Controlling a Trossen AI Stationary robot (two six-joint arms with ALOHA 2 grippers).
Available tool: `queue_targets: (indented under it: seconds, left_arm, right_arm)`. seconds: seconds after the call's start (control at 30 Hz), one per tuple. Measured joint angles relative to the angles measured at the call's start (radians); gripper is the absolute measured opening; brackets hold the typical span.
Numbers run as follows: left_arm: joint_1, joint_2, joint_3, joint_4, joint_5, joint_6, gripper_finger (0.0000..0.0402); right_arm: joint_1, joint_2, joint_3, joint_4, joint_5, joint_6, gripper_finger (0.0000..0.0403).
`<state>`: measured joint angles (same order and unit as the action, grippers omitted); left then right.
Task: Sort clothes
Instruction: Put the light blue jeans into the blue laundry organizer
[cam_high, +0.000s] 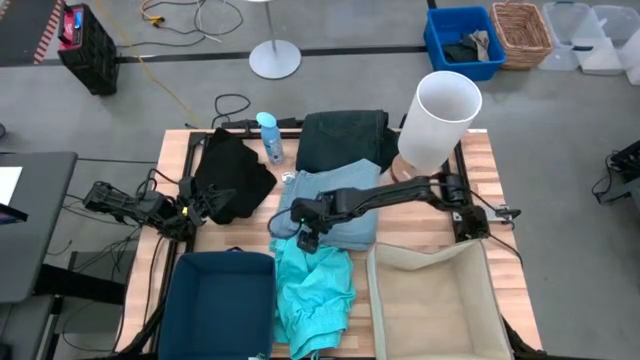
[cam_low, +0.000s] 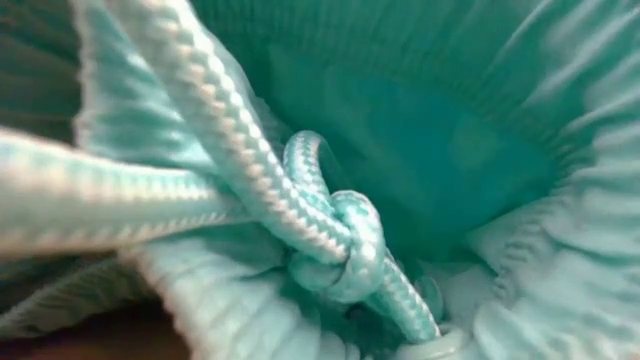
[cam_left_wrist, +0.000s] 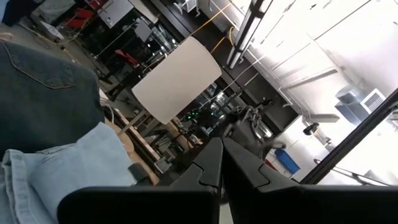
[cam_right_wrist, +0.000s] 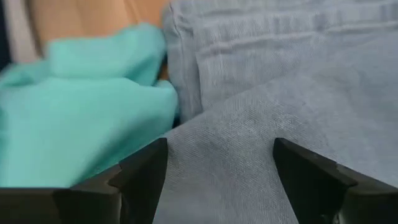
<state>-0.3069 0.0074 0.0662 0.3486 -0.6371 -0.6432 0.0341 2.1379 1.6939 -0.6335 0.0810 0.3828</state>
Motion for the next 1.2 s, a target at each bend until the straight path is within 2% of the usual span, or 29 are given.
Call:
queue_targets:
  seconds: [0.27,0.47,0.6,0.77,1.03,1.1,1.2]
  left_arm:
    - [0.0,0.0,0.0,-0.001,0.0,0.001,0.0006]
    - [0.0,0.0,0.0,-0.001,0.0,-0.007,0.0006]
    - [0.0,0.0,0.0,-0.001,0.0,-0.008,0.0006]
    - [0.0,0.0,0.0,-0.002,0.0,-0.008,0.0006]
    - [0.0,0.0,0.0,-0.003,0.0,-0.008,0.0006]
    - [0.0,0.0,0.0,-0.006,0.0,-0.008,0.0006]
    - [0.0,0.0,0.0,-0.021,0.0,-0.01,0.0006]
  right_arm:
    - [0.003,0.118,0.006,0.002,0.094,-0.033,0.0312]
    - [0.001,0.147,0.007,0.006,0.098,-0.034,0.0306]
    - [-0.009,0.147,0.005,0.01,0.091,-0.033,0.0282]
    - [-0.014,0.147,0.005,-0.011,0.08,-0.033,0.021]
    - [-0.017,0.147,0.004,-0.014,0.05,-0.032,0.003]
    - [-0.017,0.147,0.004,-0.015,0.046,-0.025,0.0013]
    - [-0.018,0.142,0.004,-0.017,0.046,0.009,0.0011]
